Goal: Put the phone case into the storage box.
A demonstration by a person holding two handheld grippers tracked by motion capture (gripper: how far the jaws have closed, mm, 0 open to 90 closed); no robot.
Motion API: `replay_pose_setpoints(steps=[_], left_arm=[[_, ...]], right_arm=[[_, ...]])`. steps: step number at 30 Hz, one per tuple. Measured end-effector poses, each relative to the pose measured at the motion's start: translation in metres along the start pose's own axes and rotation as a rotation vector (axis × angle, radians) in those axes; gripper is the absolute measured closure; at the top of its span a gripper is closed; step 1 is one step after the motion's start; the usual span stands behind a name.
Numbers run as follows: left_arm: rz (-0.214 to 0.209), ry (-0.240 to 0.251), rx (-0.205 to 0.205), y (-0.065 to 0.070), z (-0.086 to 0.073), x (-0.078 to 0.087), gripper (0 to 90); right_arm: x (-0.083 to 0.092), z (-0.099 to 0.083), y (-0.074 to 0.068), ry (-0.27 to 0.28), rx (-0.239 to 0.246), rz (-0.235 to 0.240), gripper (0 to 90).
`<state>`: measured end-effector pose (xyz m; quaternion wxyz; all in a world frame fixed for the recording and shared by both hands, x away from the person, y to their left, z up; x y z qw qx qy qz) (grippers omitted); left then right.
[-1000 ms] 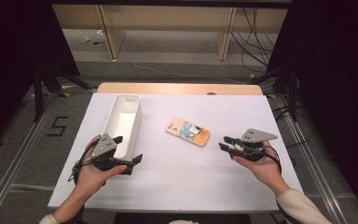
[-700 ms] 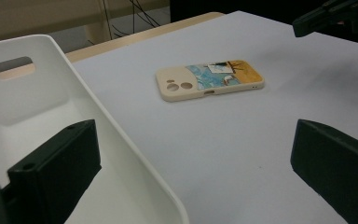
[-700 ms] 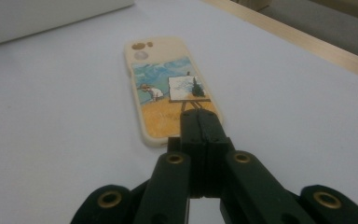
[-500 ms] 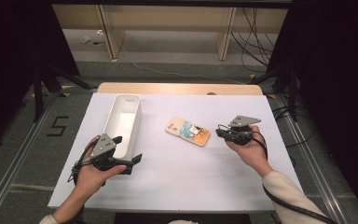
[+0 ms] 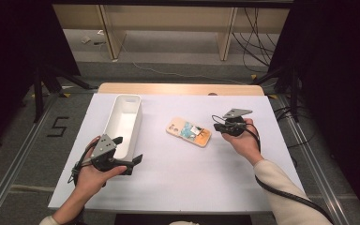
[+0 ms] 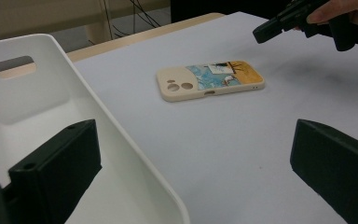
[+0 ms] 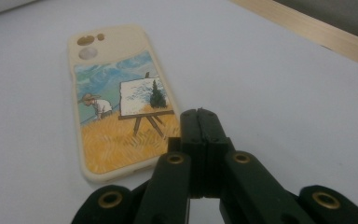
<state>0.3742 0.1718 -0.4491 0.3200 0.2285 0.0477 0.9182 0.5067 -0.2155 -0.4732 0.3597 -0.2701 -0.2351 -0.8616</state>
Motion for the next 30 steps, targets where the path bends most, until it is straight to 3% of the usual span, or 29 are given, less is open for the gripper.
replay_pose_setpoints(steps=[18,30], left_arm=[[-0.001,0.003,0.001,0.0,0.0,0.0,1.2],[0.001,0.004,-0.002,0.0,0.0,0.001,1.3]], right_arm=[[-0.027,0.004,0.004,-0.058,-0.007,-0.005,90.0],[-0.043,-0.004,0.011,-0.119,-0.026,-0.016,90.0]])
Point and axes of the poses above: each handheld gripper's, and its own axes: x roughly backward along the jaws, z roughly out of its top, y roughly to its right, the point moved 3 cm from there along -x, roughly forward along the jaws, and after that the axes turned 12 degrees about x, right-handed, at the moved point
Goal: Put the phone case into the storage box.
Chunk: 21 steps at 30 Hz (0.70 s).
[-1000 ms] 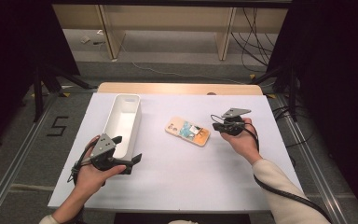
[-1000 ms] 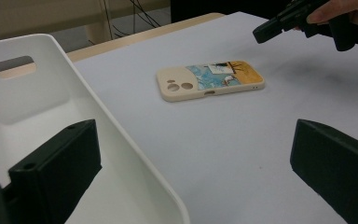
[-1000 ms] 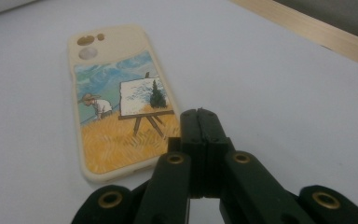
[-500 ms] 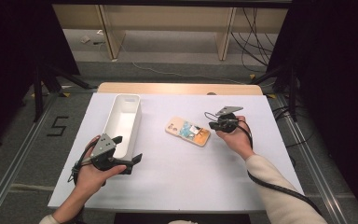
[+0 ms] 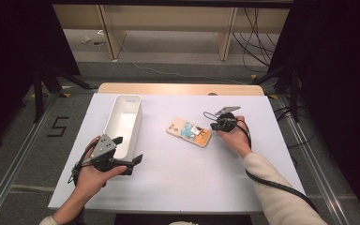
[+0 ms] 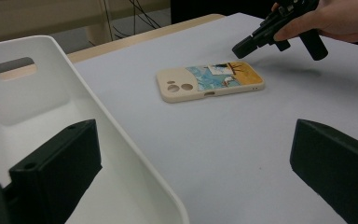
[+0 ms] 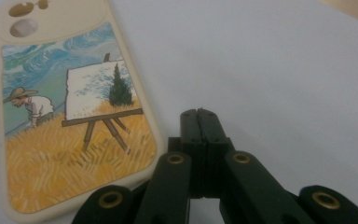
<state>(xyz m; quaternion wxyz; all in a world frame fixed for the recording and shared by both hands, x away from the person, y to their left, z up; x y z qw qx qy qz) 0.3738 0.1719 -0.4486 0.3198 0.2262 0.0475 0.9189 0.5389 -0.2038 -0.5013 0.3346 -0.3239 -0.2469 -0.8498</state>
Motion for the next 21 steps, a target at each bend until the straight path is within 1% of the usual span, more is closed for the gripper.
replay_pose_setpoints(steps=[8,11,15,21], left_arm=[[-0.001,-0.001,-0.002,0.0004,0.0,-0.0003,1.4],[0.0,-0.001,0.001,0.0002,-0.0003,-0.0005,1.5],[-0.001,-0.001,0.002,0.0006,-0.0004,-0.0004,1.4],[-0.003,0.001,0.004,0.0007,-0.0004,-0.0006,1.7]], right_arm=[[-0.0047,-0.0013,-0.0022,-0.024,0.011,0.006,90.0],[-0.0063,-0.0006,-0.002,-0.024,0.017,0.004,90.0],[-0.0076,0.0,-0.0021,-0.019,0.005,0.005,90.0],[-0.0087,0.0007,-0.0017,-0.014,0.012,0.006,90.0]])
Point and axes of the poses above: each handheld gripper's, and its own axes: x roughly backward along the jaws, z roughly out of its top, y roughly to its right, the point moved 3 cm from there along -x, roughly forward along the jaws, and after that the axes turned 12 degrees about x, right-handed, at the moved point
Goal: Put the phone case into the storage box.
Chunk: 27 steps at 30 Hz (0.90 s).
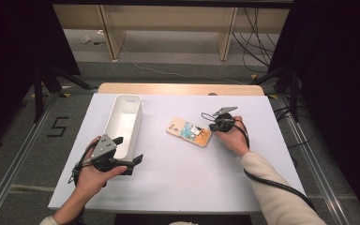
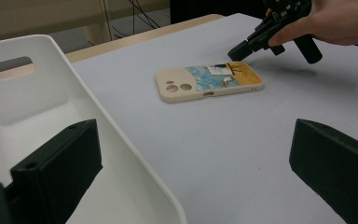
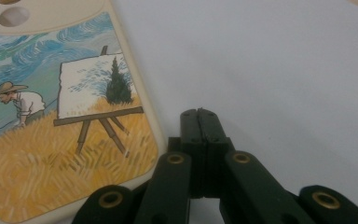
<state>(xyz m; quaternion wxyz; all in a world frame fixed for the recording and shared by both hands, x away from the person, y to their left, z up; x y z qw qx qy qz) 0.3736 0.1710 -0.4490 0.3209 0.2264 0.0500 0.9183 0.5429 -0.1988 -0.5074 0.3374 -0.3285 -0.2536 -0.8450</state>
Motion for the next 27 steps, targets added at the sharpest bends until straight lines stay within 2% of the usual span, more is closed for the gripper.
replay_pose_setpoints(steps=[27], left_arm=[[0.0,-0.002,-0.005,0.0002,-0.0002,-0.0004,1.7]], right_arm=[[0.0004,0.0011,-0.0023,-0.007,0.041,0.015,90.0]])
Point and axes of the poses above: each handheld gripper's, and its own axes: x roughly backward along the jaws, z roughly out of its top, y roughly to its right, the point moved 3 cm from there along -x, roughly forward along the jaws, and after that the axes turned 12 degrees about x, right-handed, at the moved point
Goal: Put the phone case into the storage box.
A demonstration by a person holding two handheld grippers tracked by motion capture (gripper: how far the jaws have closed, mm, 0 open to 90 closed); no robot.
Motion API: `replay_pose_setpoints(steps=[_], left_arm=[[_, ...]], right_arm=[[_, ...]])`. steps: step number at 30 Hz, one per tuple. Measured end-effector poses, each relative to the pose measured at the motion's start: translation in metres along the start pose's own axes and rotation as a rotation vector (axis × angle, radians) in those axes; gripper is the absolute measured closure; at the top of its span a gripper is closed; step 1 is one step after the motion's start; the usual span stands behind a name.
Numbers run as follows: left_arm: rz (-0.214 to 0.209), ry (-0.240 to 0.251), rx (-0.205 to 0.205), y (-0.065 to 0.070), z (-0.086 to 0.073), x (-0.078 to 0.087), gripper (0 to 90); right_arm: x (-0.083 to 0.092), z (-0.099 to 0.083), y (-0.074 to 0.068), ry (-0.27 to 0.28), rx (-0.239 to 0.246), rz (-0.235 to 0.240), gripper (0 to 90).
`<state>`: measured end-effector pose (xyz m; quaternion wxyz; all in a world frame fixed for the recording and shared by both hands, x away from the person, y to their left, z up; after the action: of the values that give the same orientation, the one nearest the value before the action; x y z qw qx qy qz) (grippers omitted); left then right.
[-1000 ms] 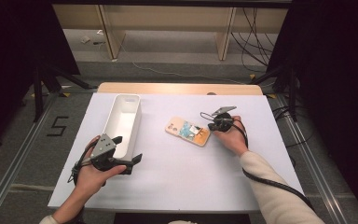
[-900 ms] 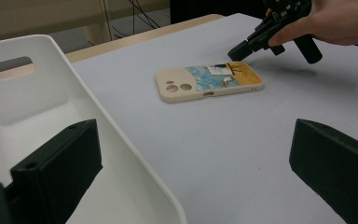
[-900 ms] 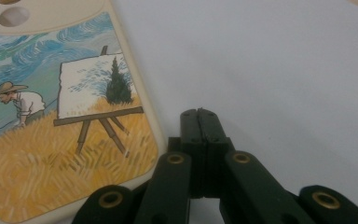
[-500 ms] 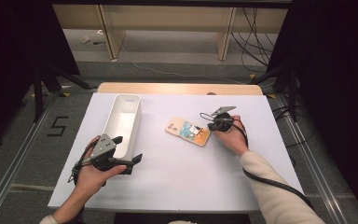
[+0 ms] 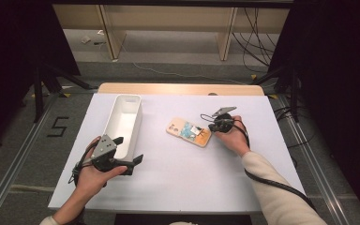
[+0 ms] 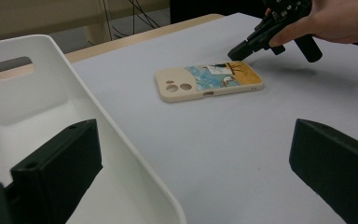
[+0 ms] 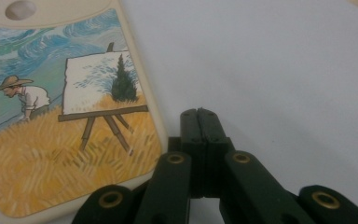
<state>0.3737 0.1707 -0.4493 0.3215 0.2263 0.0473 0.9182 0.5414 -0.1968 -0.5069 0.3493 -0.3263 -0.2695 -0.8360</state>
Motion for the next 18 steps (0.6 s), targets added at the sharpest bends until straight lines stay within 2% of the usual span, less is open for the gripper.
replay_pose_setpoints(steps=[5,6,18], left_arm=[[0.0,0.0,0.0,0.0,0.0,0.0,1.7],[0.0,0.001,0.0,0.0,0.0,0.0,1.7],[-0.001,0.001,0.004,0.001,0.0,0.001,1.7]], right_arm=[[0.002,0.001,-0.004,-0.017,0.036,0.003,90.0],[0.003,0.001,-0.006,-0.025,0.058,0.005,90.0],[0.012,0.0,-0.022,-0.068,0.138,0.035,90.0]])
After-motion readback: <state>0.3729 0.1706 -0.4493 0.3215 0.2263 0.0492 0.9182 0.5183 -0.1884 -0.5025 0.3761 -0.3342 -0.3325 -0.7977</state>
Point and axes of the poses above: each handheld gripper's, and its own axes: x roughly backward along the jaws, z roughly out of its top, y roughly to its right, the point moved 3 cm from there along -x, roughly forward along the jaws, and after that the axes turned 12 degrees about x, right-handed, at the moved point
